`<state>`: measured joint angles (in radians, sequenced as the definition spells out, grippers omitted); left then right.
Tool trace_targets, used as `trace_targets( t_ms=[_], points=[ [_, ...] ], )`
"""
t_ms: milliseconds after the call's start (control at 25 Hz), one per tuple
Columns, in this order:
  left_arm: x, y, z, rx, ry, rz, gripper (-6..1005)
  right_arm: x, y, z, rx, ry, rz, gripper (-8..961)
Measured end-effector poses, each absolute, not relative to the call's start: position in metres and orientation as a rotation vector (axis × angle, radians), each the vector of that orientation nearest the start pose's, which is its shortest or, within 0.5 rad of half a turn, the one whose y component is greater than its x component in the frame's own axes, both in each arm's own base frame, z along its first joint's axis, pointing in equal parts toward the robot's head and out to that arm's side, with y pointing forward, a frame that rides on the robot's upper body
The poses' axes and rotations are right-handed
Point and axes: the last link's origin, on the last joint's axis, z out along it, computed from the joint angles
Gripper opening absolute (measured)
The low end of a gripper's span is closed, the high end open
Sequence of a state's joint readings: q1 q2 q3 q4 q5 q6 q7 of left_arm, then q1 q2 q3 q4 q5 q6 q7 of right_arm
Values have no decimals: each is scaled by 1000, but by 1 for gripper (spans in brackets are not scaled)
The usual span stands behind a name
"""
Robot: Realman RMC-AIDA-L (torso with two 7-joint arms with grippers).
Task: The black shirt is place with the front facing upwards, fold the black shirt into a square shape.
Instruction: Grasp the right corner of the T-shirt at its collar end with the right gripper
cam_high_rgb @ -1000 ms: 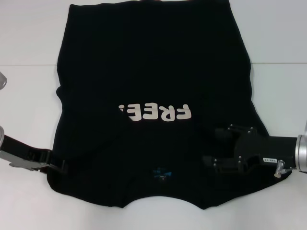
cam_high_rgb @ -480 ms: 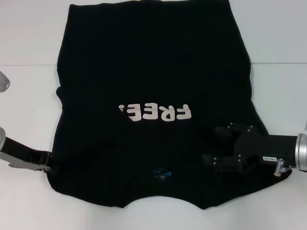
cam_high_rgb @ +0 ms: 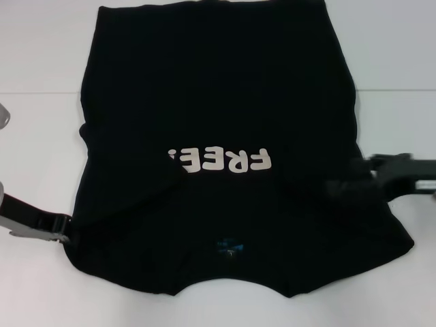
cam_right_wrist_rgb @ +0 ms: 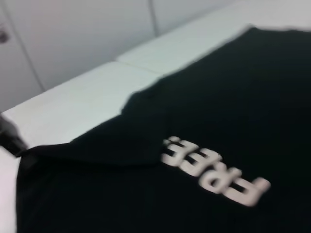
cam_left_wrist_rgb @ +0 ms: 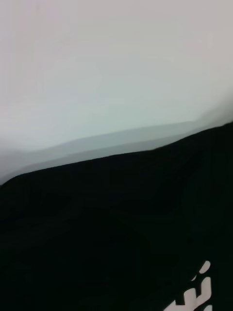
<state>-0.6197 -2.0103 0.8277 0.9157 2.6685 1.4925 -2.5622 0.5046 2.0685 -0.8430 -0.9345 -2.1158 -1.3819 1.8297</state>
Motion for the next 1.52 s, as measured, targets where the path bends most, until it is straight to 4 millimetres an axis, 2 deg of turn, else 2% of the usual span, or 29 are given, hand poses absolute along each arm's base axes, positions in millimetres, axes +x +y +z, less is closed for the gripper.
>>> trace_targets(
  t_ms=[120, 280, 400, 480, 640, 1080, 1520],
  points=[
    [-302, 357, 48, -2179, -1682, 235, 25, 258, 363, 63, -2482, 1136, 224, 928],
    [-305, 354, 48, -2190, -1671, 244, 25, 255, 361, 97, -2339, 1429, 44, 928],
    [-307, 354, 49, -2193, -1663, 249, 26, 253, 359, 111, -2265, 1592, -36, 928],
    [-307, 354, 51, -2192, -1659, 251, 26, 254, 358, 114, -2227, 1648, -123, 927],
    [-308, 354, 52, -2198, -1645, 251, 26, 262, 356, 107, -2178, 1691, -268, 927],
    [-308, 355, 50, -2202, -1633, 250, 26, 281, 368, 73, -2170, 1728, -309, 928],
    [-307, 356, 49, -2205, -1625, 241, 25, 277, 380, 48, -2203, 1681, -332, 927]
  ],
)
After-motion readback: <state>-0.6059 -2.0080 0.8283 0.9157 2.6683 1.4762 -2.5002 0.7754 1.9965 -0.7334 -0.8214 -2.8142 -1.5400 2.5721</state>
